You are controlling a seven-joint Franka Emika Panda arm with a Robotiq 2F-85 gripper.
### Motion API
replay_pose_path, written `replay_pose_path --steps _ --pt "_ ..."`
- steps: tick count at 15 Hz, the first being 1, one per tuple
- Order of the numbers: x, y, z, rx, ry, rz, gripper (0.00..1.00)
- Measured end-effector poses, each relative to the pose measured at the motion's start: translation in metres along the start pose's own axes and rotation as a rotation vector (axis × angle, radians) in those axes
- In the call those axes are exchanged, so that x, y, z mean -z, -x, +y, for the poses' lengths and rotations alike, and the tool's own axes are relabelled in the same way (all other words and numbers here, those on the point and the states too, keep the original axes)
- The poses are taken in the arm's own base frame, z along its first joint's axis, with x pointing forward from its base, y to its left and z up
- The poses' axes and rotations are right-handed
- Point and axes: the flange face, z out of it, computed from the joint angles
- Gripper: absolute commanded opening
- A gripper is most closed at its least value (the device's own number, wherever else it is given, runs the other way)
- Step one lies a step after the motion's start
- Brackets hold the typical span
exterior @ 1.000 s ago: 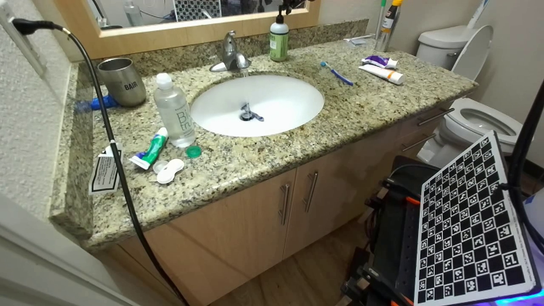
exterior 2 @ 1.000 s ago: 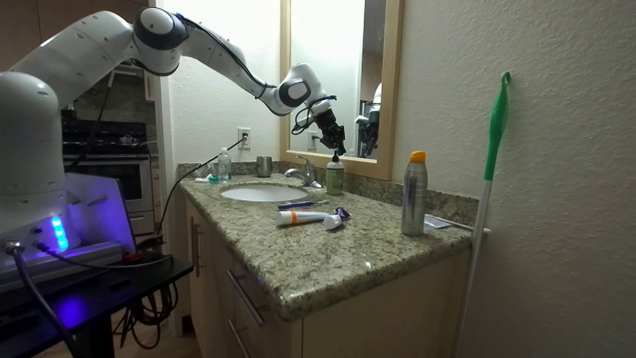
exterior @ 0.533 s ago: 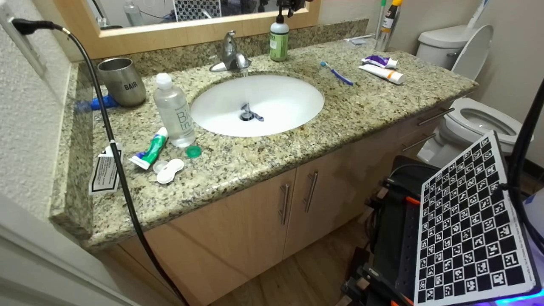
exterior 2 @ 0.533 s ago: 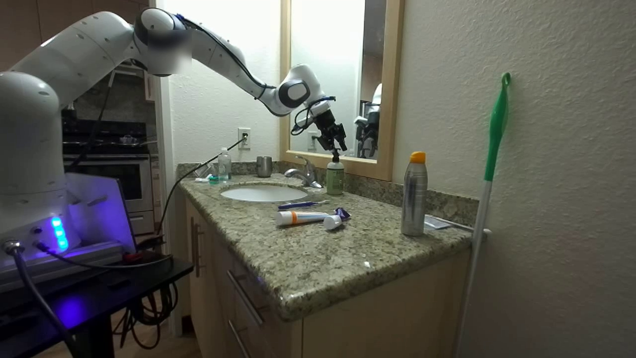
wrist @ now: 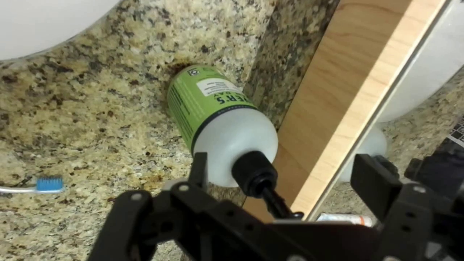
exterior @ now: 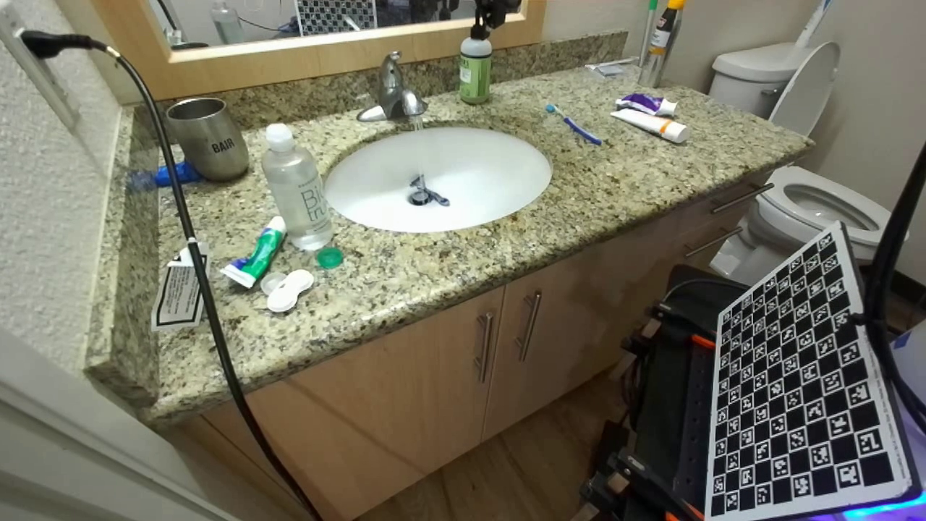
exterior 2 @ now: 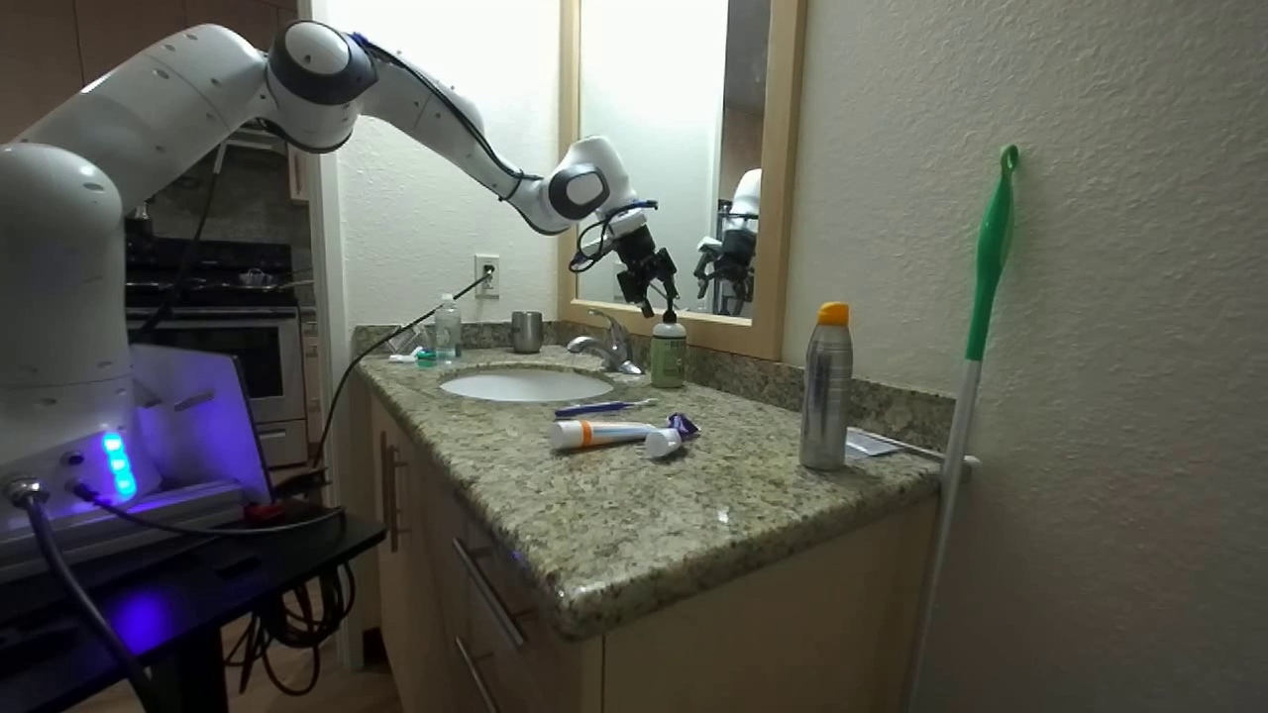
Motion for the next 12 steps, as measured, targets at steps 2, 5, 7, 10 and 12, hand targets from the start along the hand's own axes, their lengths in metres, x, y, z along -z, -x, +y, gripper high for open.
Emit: replay_pose_path --steps 2,5,7,10,12 --pt "0.0 -0.002 0.001 -0.002 0.0 0.004 1.0" --pt "0.001 -0.008 0.001 -0.008 -0.005 0.022 1.0" --pt "0.001 -0.007 0.001 -0.008 -0.005 0.021 1.0" --pt "0.001 -0.007 0.001 -0.007 -0.004 0.021 0.66" --pt "0.0 -0.012 0.002 -0.009 -0.001 0.031 0.52"
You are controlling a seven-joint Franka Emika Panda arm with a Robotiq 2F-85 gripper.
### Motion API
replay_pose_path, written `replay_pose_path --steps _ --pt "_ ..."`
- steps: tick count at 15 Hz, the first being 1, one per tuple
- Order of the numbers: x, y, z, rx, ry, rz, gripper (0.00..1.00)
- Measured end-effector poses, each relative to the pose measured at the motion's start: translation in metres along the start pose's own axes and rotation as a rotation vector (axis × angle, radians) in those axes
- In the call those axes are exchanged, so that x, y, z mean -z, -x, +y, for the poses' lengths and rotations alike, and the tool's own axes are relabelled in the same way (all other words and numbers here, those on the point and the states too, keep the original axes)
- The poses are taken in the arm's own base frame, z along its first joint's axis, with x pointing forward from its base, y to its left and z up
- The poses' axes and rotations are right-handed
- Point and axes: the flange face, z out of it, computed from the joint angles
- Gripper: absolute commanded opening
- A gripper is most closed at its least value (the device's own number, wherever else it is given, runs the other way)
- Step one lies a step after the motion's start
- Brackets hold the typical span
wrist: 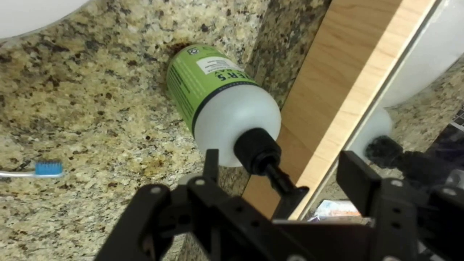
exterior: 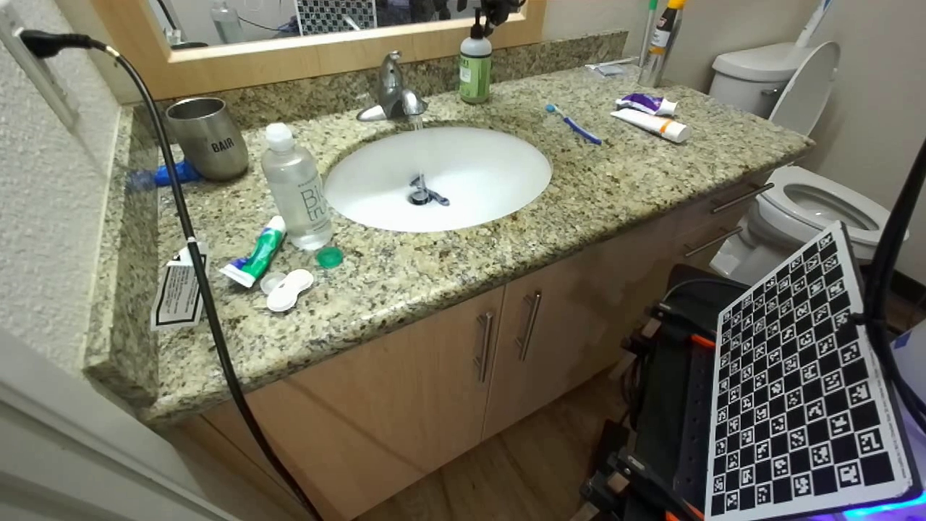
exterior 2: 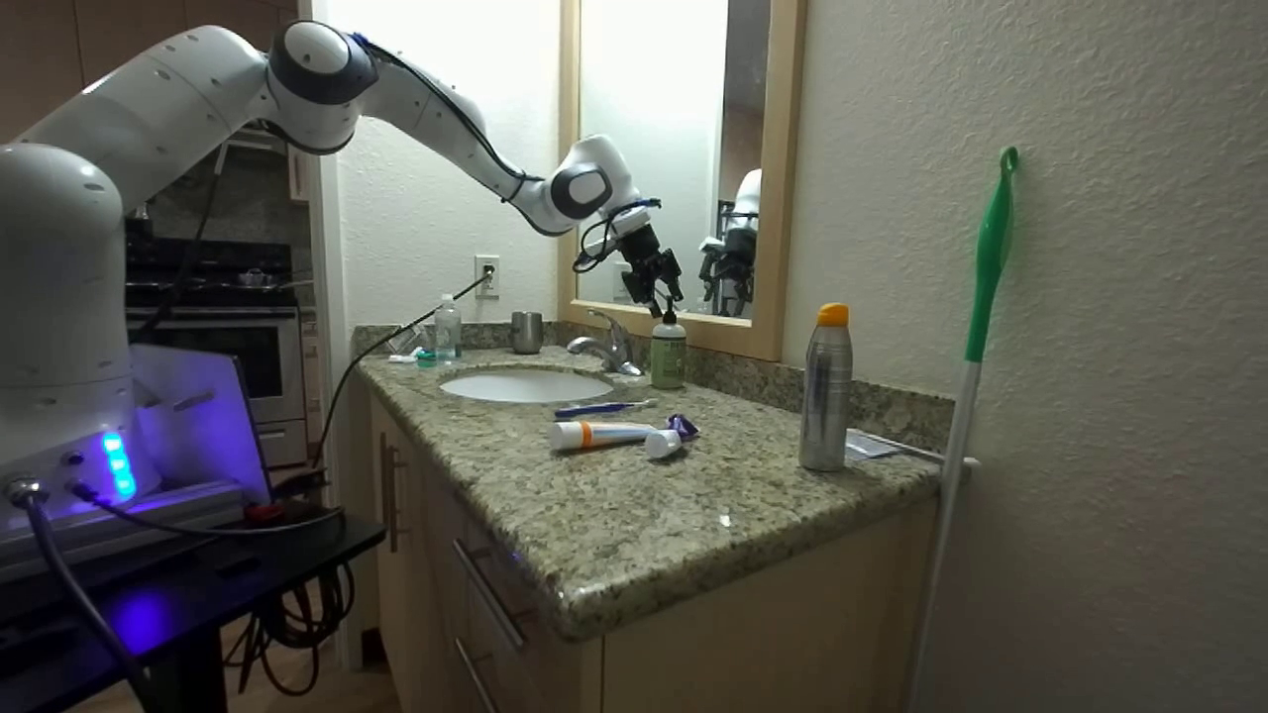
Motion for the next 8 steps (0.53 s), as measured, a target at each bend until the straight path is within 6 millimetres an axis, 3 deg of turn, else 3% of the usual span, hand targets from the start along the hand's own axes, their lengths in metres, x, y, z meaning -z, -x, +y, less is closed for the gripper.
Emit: replay_pose_path --steps 8 --pt "-0.008 -0.038 0.017 0.002 0.065 0.035 0.01"
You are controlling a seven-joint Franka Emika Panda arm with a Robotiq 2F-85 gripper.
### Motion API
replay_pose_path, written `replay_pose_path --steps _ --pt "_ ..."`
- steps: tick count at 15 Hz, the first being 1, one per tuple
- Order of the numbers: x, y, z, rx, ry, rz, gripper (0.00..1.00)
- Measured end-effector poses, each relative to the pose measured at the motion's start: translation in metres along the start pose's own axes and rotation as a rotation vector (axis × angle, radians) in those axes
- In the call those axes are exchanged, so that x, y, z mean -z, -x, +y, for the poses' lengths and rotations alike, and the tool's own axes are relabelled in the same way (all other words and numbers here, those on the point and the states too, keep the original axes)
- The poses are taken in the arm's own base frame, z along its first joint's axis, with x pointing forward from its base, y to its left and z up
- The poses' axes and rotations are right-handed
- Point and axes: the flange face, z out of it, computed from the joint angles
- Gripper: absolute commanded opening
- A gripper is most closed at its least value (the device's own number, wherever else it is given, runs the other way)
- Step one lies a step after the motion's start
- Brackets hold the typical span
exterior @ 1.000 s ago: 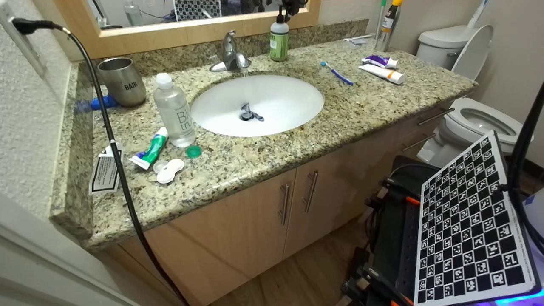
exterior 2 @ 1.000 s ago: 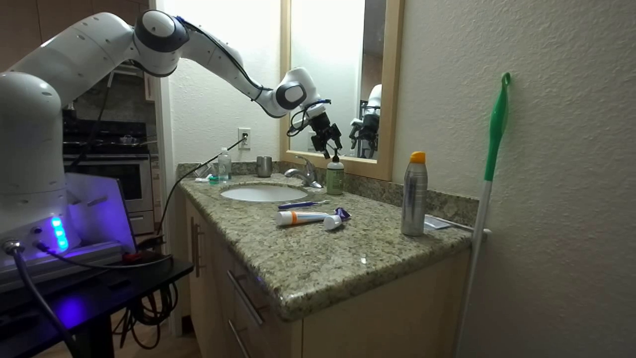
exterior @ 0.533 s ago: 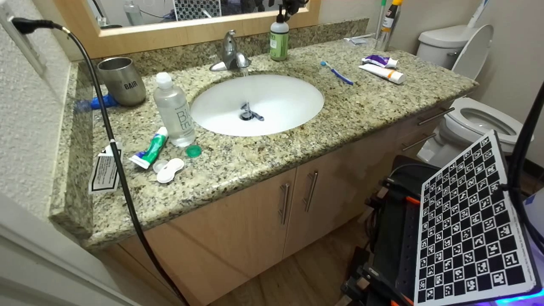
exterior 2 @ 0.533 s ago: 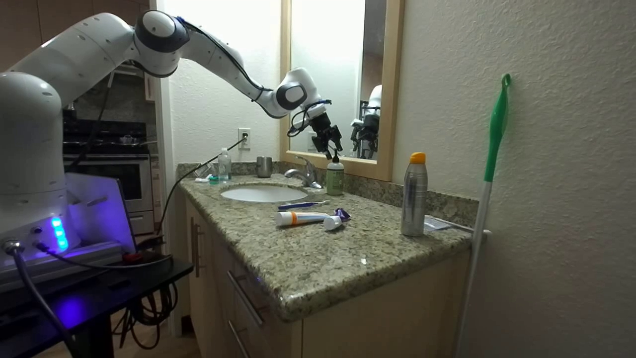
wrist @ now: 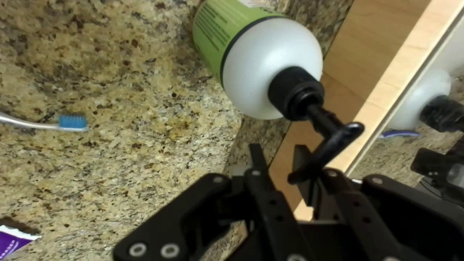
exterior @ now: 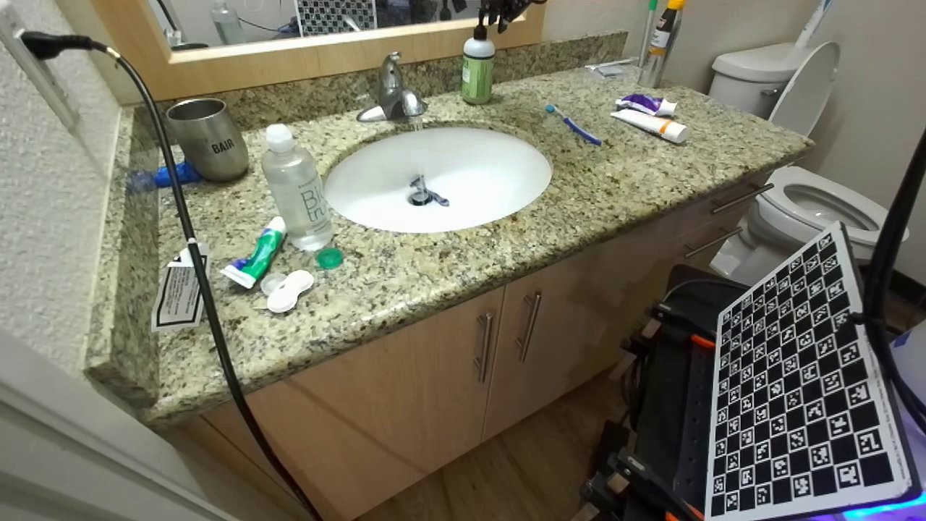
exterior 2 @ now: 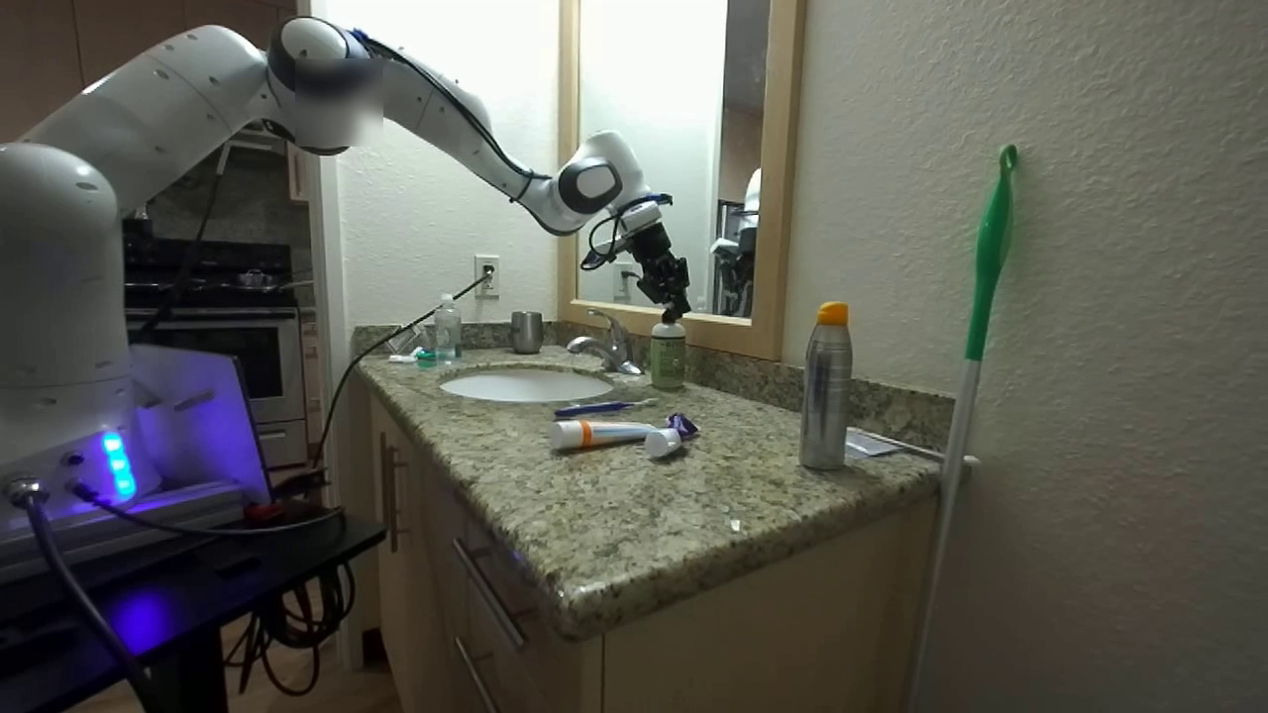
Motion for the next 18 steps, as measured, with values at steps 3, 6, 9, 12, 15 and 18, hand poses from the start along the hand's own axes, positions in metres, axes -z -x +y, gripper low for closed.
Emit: replay_pose_path --steps 3,6,9,12,15,18 --pt "-0.004 -0.011 0.004 0.023 0.01 -0.017 0.11" --pt "-0.002 -0.015 0.003 0.029 -0.005 -0.015 0.54" --pt "0.01 0.031 -0.012 0.015 -0.013 -0.063 0.76" --pt "0.027 0.07 -0.025 0.005 -0.019 -0.114 0.72" --pt "0.028 0.072 -0.025 0.001 -0.017 -0.117 0.97" --pt "0.026 0.067 -0.024 -0.023 -0.01 -0.093 1.0"
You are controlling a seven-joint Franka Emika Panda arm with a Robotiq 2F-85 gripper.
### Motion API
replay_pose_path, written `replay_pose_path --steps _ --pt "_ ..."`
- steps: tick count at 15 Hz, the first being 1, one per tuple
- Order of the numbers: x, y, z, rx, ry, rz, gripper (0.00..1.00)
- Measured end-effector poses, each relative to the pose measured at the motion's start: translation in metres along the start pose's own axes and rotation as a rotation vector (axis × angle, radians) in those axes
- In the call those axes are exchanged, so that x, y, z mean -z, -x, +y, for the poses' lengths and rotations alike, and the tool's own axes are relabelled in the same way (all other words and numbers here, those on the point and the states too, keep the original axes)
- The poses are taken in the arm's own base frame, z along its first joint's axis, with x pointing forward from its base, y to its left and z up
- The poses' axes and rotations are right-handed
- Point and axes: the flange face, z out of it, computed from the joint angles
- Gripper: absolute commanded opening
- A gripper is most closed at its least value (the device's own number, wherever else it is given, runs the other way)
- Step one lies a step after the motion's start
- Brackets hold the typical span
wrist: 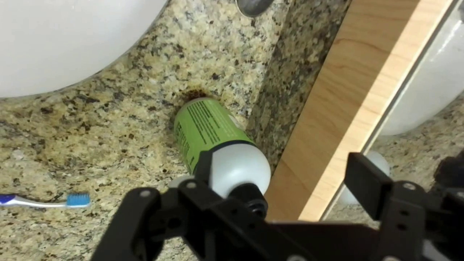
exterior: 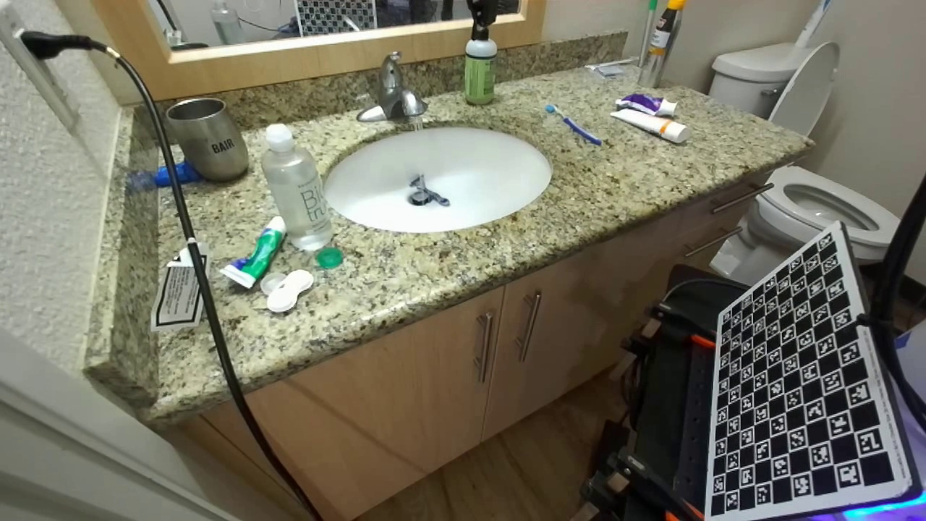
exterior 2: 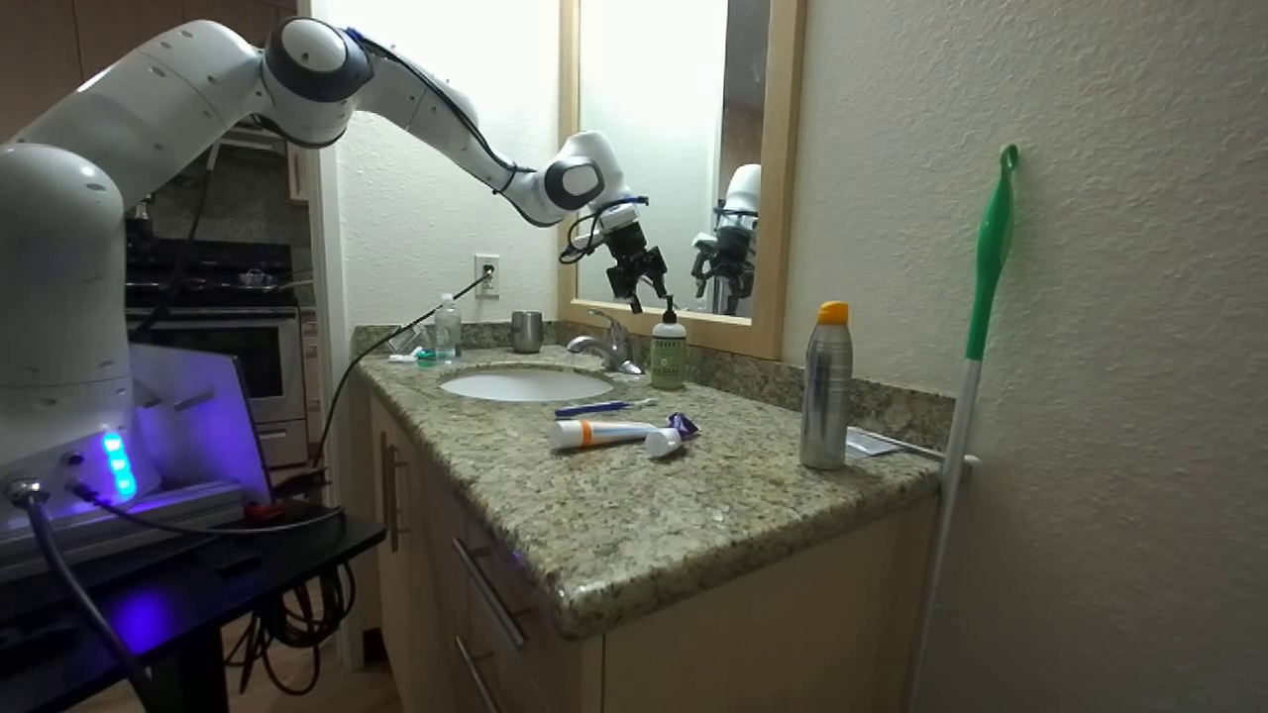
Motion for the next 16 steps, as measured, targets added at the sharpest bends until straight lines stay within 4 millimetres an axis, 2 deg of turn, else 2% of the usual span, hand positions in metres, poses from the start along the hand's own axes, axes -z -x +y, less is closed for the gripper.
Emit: replay_pose_path --steps 5,16 --pt "0.007 -0.03 -0.001 -0.073 -0.013 0.034 1.0" --pt "0.005 -0.029 0.0 -0.07 -0.007 0.033 1.0"
